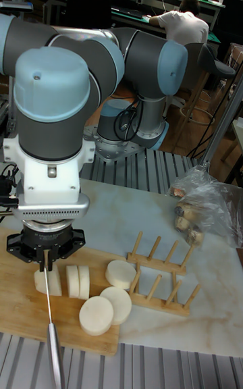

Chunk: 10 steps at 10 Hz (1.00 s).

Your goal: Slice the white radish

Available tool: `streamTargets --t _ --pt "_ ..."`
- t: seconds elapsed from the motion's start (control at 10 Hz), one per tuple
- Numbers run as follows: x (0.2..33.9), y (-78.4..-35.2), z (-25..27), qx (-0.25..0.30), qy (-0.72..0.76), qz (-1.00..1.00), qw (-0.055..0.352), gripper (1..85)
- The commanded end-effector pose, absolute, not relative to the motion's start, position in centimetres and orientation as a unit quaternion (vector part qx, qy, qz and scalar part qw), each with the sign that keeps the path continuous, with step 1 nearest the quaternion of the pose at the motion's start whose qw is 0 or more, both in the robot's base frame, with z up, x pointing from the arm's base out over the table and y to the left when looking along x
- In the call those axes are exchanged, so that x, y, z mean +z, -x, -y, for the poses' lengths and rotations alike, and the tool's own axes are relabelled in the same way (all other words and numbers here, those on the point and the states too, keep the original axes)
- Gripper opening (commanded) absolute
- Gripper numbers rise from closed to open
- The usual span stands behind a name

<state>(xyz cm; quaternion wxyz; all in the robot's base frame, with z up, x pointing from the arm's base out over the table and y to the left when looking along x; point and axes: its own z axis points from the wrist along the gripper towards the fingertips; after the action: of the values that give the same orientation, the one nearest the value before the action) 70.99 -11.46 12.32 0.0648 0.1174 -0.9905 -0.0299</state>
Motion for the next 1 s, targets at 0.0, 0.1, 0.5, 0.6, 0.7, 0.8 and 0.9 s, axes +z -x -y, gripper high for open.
streamTargets --t 0.0,0.1,0.5,0.6,0.7,0.8,0.9 --pt "12.5 -69.8 11.7 -0.032 -0.117 0.989 0.083 15.3" --pt "12.5 -69.5 11.8 -0.031 -0.117 0.989 0.088 14.0" --pt "12.1 -68.5 12.3 -0.03 -0.114 0.988 0.098 8.0" --pt "12.2 -68.2 12.2 -0.03 -0.113 0.988 0.103 2.7" --pt "12.2 -68.2 12.1 -0.034 -0.114 0.987 0.104 2.3" --pt "12.3 -68.1 12.1 -0.035 -0.115 0.987 0.104 1.7" --pt "12.3 -68.0 12.2 -0.035 -0.116 0.987 0.104 1.3"
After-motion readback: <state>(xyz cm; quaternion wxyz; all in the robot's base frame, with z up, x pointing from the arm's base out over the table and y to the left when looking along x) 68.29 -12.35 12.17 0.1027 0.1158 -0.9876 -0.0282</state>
